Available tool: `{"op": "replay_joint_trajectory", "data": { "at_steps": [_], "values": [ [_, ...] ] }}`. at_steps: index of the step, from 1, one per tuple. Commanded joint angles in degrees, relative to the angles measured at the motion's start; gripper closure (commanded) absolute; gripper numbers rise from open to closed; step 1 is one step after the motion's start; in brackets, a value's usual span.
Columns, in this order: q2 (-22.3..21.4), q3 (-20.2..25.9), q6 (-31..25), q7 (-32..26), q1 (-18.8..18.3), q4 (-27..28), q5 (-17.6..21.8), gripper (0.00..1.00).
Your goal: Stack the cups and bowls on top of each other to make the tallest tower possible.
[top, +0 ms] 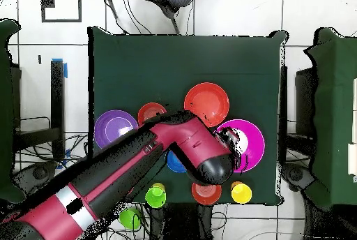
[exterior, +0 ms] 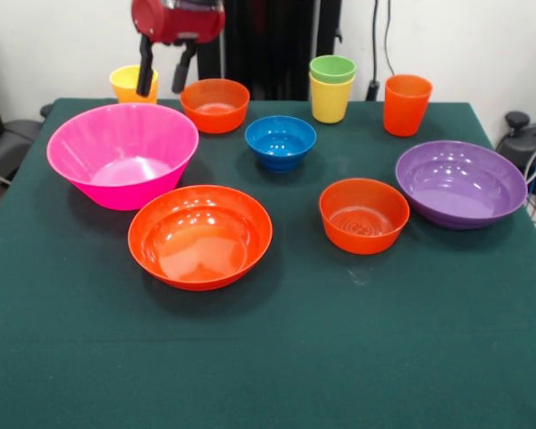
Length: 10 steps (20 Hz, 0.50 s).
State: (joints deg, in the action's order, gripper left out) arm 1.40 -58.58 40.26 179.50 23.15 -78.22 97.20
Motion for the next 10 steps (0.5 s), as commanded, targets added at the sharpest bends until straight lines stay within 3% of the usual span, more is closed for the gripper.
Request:
{"op": "replay_joint_trajectory", "data": {
  "at_steps": [1,3,7,10],
  "values": [
    [-4.5,11.4,-3.9,-13.6,0.0,-6.3,-4.8,0.00],
    [-4.6,11.7,-4.5,-13.8,0.1,-6.6,-5.3,0.00],
    [-1.4,11.4,0.5,-2.0,1.8,-5.1,-2.7,0.00],
    [-1.2,12.0,3.0,2.6,2.1,-4.6,-2.3,0.00]
  ]
}}
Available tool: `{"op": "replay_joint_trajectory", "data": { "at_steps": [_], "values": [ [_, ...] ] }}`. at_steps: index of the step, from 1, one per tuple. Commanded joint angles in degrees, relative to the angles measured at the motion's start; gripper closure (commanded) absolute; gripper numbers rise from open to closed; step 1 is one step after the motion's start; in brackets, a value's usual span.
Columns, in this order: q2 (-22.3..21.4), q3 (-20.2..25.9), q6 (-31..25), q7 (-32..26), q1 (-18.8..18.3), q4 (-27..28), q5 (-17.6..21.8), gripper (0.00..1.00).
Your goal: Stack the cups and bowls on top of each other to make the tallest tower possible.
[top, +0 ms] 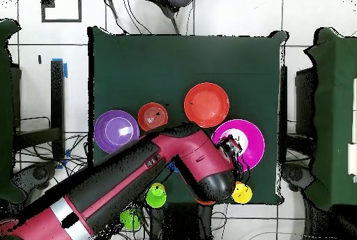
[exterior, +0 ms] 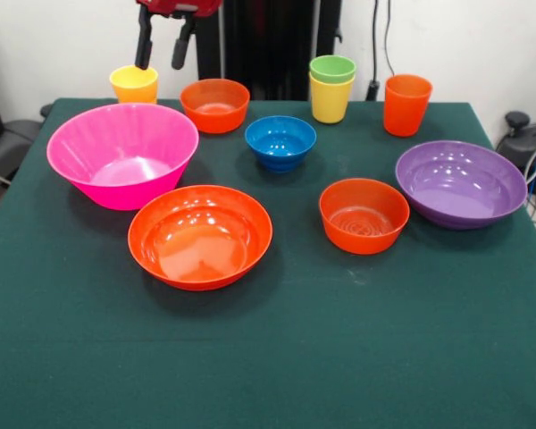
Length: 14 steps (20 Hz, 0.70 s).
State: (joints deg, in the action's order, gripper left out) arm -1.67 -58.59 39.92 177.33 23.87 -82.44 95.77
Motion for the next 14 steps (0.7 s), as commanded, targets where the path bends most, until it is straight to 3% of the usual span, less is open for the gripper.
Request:
{"op": "replay_joint_trajectory", "data": {
  "at_steps": [1,8,14],
  "values": [
    [1.8,12.2,4.2,5.6,1.3,-0.2,-0.7,0.00],
    [2.9,14.8,1.9,7.1,1.4,-0.4,-3.8,0.00],
    [4.9,15.1,1.0,8.8,2.5,0.0,-3.5,0.00]
  ]
}}
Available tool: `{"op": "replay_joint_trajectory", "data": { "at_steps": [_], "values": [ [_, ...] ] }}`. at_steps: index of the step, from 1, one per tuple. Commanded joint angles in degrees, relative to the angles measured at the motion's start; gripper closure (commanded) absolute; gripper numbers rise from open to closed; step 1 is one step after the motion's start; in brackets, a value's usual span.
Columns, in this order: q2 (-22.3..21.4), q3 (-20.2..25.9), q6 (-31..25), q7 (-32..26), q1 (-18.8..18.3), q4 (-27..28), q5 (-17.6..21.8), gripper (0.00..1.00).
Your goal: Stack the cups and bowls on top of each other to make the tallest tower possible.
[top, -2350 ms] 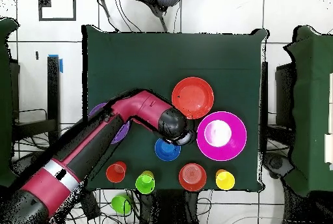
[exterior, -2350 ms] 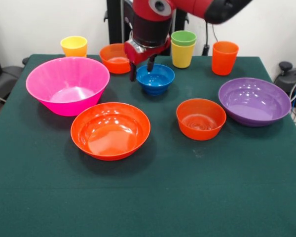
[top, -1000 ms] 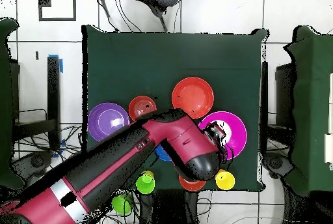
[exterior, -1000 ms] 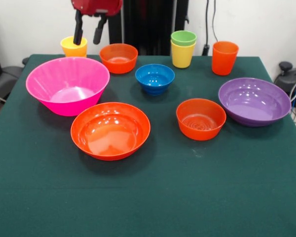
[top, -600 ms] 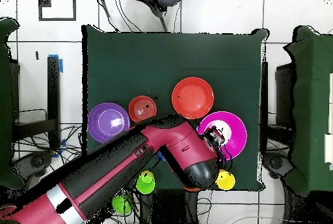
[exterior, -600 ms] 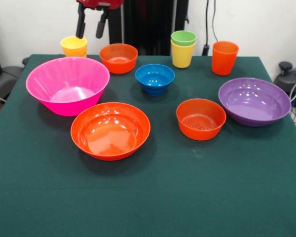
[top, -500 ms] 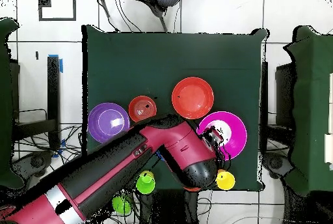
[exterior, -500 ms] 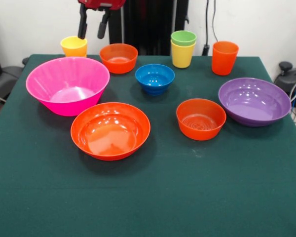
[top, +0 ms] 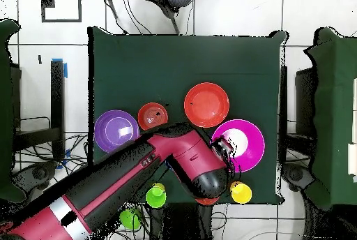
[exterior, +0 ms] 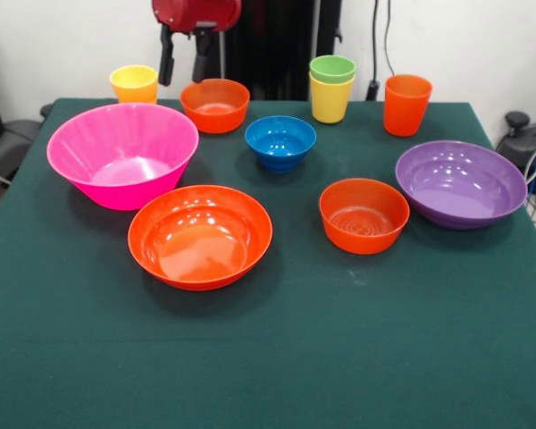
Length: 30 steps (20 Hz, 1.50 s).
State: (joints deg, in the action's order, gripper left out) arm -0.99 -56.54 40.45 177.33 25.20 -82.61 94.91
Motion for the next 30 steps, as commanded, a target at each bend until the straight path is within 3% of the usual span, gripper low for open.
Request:
{"op": "replay_joint_trajectory", "data": {
  "at_steps": [1,12,20,30],
  "values": [
    [4.4,12.9,0.9,8.9,1.4,0.2,-2.0,0.00],
    [5.2,13.4,-0.6,7.3,1.3,0.4,-3.5,0.00],
    [4.8,15.1,-6.3,-0.5,-0.4,-0.3,-8.0,0.00],
    [5.9,16.2,-4.5,-0.7,-1.2,0.3,-8.4,0.00]
  ]
}}
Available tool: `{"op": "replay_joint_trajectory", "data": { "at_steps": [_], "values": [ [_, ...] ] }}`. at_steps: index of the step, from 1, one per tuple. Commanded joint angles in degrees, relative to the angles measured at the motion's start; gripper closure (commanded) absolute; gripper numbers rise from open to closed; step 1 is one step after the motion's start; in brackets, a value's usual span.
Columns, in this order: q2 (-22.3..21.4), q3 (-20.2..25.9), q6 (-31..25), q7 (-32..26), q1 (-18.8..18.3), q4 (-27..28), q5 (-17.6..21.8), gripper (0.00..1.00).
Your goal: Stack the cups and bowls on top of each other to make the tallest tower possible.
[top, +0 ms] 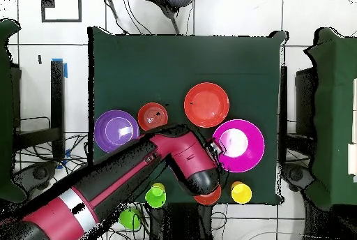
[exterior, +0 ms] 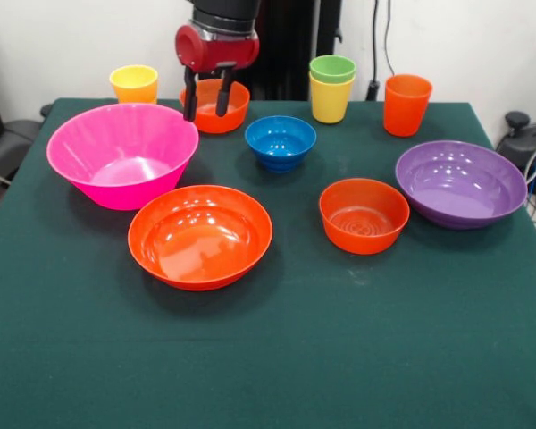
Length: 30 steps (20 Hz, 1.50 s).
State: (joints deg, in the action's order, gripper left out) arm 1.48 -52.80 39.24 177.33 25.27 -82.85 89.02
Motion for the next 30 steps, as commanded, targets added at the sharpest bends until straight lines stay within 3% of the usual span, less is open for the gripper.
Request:
{"op": "replay_joint_trajectory", "data": {
  "at_steps": [1,20,24,30],
  "values": [
    [3.5,12.5,-3.9,-1.4,-1.2,0.5,-2.6,0.00],
    [5.3,12.4,-14.3,-9.8,-0.6,0.4,-5.6,0.00],
    [6.4,12.9,-14.6,-8.2,-0.3,0.5,-4.5,0.00],
    [7.9,13.7,-10.8,-3.3,0.2,0.9,-1.2,0.00]
  ]
}}
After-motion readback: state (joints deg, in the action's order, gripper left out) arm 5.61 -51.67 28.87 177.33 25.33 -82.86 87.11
